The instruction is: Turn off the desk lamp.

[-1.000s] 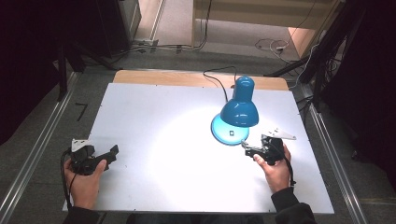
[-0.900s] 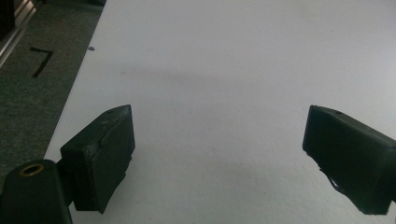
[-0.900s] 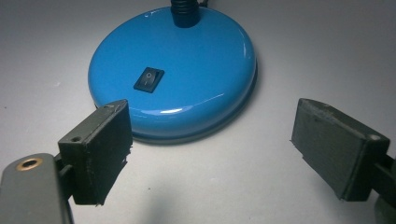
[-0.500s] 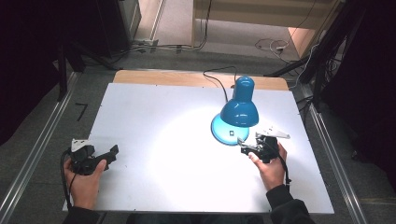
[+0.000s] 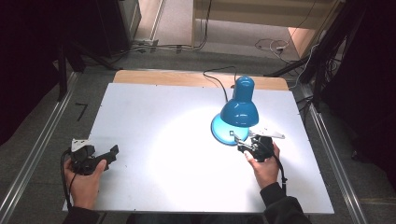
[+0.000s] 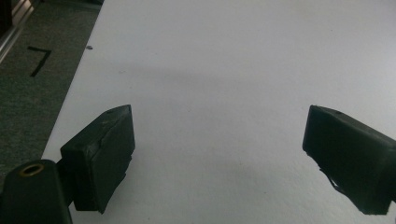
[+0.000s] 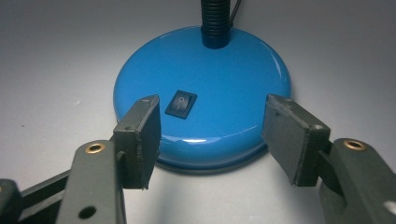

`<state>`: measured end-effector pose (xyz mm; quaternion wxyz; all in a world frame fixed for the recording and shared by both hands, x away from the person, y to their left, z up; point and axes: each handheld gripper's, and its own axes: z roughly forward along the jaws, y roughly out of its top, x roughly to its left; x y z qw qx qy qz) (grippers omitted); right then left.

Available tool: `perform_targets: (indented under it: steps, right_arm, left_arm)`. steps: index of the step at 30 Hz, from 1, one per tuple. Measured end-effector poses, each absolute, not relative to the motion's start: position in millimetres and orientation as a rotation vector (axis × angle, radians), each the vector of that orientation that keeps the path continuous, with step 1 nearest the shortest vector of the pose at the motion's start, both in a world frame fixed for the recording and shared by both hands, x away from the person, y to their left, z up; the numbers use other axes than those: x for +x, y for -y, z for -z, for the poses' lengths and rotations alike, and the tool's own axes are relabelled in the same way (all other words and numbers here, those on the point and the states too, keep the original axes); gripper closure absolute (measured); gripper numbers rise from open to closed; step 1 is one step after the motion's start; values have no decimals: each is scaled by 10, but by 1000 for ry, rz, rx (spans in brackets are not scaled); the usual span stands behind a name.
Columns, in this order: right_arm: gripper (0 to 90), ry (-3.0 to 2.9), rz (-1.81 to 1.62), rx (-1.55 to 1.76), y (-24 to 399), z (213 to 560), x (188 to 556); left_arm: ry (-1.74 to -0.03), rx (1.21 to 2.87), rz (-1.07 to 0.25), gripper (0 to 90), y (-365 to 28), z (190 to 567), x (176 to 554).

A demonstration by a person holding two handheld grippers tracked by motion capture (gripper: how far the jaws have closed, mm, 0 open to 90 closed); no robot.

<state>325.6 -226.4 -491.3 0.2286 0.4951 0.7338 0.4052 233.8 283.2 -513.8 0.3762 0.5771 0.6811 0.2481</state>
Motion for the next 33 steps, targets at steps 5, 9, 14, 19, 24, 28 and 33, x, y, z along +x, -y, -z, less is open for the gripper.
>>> perform_targets:
  steps: [5,9,14,19,24,28,33]
  right_arm:
    - [553,-2041,-1142,1328,2204,4934,3256]
    - [743,-2030,-1175,1307,2168,4957,3276]
    - [868,-2026,-1191,1313,2133,4979,3306]
    - [877,-2021,-1195,1299,2098,4996,3319]
    - [877,-2025,-1195,1307,2088,5006,3333]
    - [877,-2023,-1196,1311,2080,5019,3346]
    - [878,-2022,-1197,1312,2063,5030,3361]
  left_arm:
    - [-1741,1477,-634,102,-2831,5137,2340]
    - [-1741,1477,-633,102,-2832,5135,2339]
    - [-1741,1475,-631,102,-2837,5139,2341]
    - [-1741,1474,-631,102,-2840,5139,2342]
    - [-1740,1477,-631,102,-2834,5139,2344]
    - [-1741,1478,-630,102,-2836,5142,2346]
    - [-1740,1480,-631,102,-2833,5143,2348]
